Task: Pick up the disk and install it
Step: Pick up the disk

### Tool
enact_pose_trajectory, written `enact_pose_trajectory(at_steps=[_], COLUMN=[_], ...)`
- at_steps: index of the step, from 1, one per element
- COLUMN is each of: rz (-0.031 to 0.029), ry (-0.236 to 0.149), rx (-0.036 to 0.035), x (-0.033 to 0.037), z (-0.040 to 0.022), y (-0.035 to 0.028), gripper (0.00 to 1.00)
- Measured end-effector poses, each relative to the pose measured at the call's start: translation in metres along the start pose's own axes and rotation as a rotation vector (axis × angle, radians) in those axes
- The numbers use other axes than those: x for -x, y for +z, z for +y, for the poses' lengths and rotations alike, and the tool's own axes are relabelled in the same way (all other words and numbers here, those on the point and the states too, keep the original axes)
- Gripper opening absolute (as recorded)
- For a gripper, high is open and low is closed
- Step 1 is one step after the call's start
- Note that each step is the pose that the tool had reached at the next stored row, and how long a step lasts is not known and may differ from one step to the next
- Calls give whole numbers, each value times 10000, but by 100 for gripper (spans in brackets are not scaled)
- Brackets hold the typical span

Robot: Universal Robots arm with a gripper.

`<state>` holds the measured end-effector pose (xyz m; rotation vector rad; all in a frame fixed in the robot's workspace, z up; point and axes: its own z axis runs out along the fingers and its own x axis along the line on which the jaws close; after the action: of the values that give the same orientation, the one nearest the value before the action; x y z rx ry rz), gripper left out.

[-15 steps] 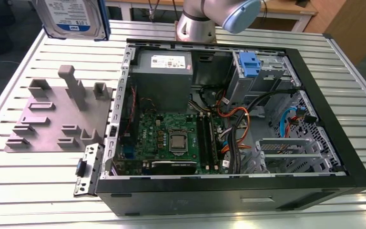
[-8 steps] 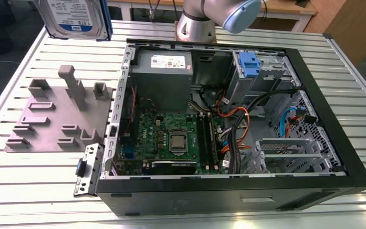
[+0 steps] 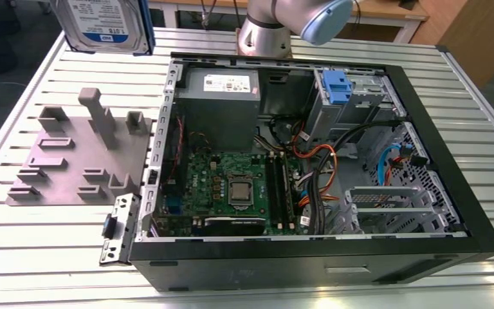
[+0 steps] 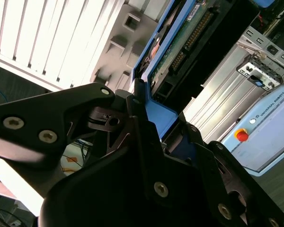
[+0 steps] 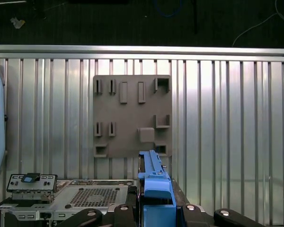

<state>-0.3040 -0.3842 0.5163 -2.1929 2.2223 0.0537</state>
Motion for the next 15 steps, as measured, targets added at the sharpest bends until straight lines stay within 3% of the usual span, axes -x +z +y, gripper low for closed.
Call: enact_pose_trajectory(at_steps=[15], rz=[0], ry=[0], rx=[0], x=[1], z=[-81], y=[-1], gripper=[36])
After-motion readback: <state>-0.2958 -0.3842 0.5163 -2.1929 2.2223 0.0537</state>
